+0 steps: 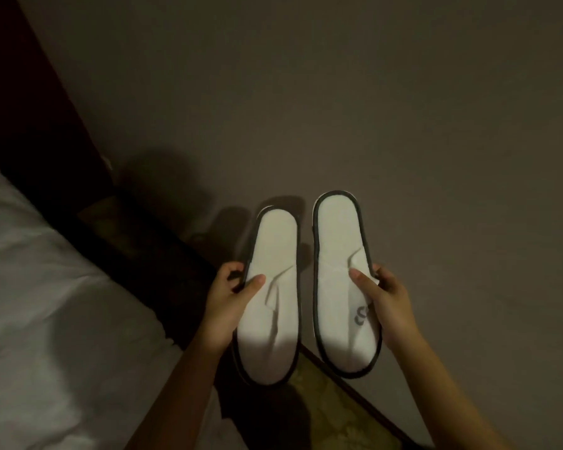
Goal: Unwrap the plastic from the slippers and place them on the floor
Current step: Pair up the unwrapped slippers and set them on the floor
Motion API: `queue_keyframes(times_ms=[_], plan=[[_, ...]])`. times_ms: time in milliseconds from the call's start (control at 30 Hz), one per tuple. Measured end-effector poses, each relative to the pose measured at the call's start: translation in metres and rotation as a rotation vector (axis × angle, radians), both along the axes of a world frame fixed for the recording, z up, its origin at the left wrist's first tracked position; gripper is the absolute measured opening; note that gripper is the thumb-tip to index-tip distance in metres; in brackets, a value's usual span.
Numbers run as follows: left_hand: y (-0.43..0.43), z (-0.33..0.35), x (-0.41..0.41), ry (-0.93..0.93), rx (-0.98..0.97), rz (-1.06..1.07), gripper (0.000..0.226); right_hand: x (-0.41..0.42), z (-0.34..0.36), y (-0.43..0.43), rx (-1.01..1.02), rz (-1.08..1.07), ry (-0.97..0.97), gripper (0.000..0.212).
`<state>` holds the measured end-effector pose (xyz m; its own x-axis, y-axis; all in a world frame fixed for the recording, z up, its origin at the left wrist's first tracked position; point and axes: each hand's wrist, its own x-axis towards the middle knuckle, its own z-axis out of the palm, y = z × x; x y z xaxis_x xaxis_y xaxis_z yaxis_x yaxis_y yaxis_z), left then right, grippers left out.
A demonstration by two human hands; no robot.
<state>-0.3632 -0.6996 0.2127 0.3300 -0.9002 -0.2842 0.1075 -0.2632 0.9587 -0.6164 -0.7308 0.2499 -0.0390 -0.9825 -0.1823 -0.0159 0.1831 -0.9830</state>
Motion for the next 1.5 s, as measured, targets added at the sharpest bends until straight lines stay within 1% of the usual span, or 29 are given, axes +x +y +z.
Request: queue_keyframes(times_ms=[133, 200, 267, 367, 500, 600, 700, 800, 967, 1033, 1133, 1233, 1333, 1467, 1500], plan=[[-0.004, -0.030, 0.019, -0.046, 0.048, 0.149, 0.028, 0.034, -0.029, -0.038, 0.072, 0.144, 0.054, 0.013], [-0.001, -0.045, 0.025, -0.032, 0.092, 0.229, 0.027, 0.052, -0.047, -0.057, 0.096, 0.234, 0.079, 0.011], [0.004, -0.058, 0.030, -0.016, 0.133, 0.337, 0.028, 0.072, -0.065, -0.073, 0.129, 0.334, 0.109, 0.015], [0.014, -0.073, 0.034, -0.007, 0.202, 0.510, 0.030, 0.102, -0.093, -0.092, 0.248, 0.487, 0.080, 0.026], [0.028, -0.099, 0.029, -0.037, 0.268, 0.731, 0.025, 0.127, -0.134, -0.115, 0.350, 0.687, 0.106, 0.026], [0.031, -0.133, 0.021, -0.003, 0.319, 0.815, 0.028, 0.134, -0.173, -0.129, 0.398, 0.772, 0.158, 0.028], [0.027, -0.174, 0.014, 0.008, 0.365, 0.852, 0.022, 0.134, -0.214, -0.141, 0.452, 0.772, 0.194, 0.017], [0.020, -0.228, 0.009, 0.026, 0.413, 0.857, 0.022, 0.131, -0.263, -0.148, 0.460, 0.764, 0.257, 0.015], [0.010, -0.337, 0.001, -0.019, 0.448, 0.856, 0.024, 0.124, -0.365, -0.147, 0.467, 0.760, 0.366, 0.028], [0.009, -0.389, -0.005, -0.005, 0.456, 0.872, 0.022, 0.121, -0.416, -0.147, 0.492, 0.741, 0.384, 0.030], [0.010, -0.472, -0.016, 0.077, 0.489, 0.871, 0.030, 0.111, -0.495, -0.146, 0.533, 0.753, 0.416, 0.031], [0.017, -0.554, -0.032, 0.139, 0.521, 0.904, 0.040, 0.099, -0.575, -0.142, 0.604, 0.772, 0.421, 0.031], [0.025, -0.628, -0.043, 0.126, 0.564, 0.901, 0.047, 0.091, -0.650, -0.132, 0.636, 0.759, 0.430, 0.038], [0.031, -0.715, -0.049, 0.069, 0.601, 0.865, 0.044, 0.081, -0.737, -0.119, 0.686, 0.749, 0.399, 0.032], [0.033, -0.735, -0.051, 0.053, 0.609, 0.845, 0.042, 0.079, -0.758, -0.116, 0.693, 0.755, 0.395, 0.034]])
